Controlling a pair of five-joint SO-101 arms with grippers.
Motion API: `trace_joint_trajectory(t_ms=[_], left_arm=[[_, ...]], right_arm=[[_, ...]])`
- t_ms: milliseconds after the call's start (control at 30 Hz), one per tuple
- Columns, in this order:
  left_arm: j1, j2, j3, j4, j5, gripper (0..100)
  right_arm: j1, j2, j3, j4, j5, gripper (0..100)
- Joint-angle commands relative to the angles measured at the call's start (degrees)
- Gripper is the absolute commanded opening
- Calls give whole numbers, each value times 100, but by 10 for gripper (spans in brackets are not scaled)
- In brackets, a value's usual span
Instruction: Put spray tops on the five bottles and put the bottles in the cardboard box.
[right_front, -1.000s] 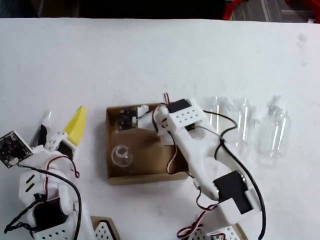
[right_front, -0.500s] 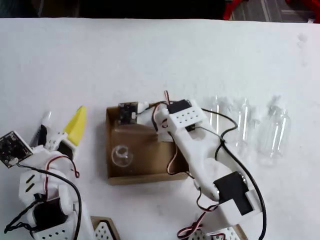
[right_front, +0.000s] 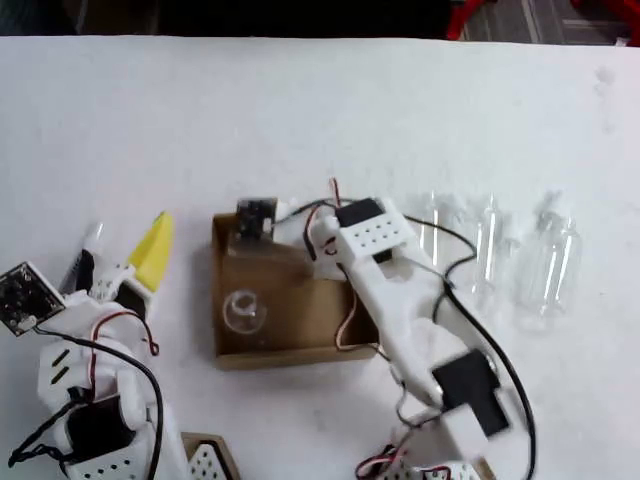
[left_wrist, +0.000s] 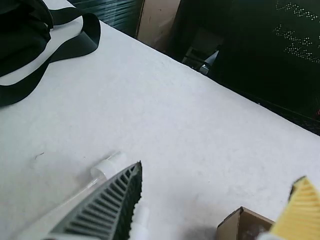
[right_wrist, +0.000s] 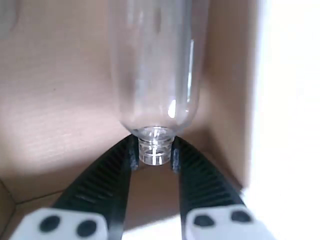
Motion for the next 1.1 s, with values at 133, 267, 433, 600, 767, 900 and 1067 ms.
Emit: trace_joint_trajectory(t_ms=[133,267,433,600,767,900,1067], left_arm=[[497,-48,-237,-132,-53,415],[892,-48,-237,-132,-369,417],[1112,-48,-237,-149,-466,416],[1130,-48,-220,-167,-457,416],[1147,-48,-193,-167,-457,416],[1156,-48,-193,-167,-457,416],[1156,-48,-114,-167,-466,416]], right_arm=[[-154,-1921,-211,295,-281,16],[-426,-2440,-211,699,-264,16],[-778,-2730,-211,1086,-264,16],[-910,-2914,-325,1235,-316,16],[-998,-3090,-1064,1851,-519,16],[-1288,-3046,-1407,2158,-536,16],[-1490,-3046,-1705,2141,-897,16]])
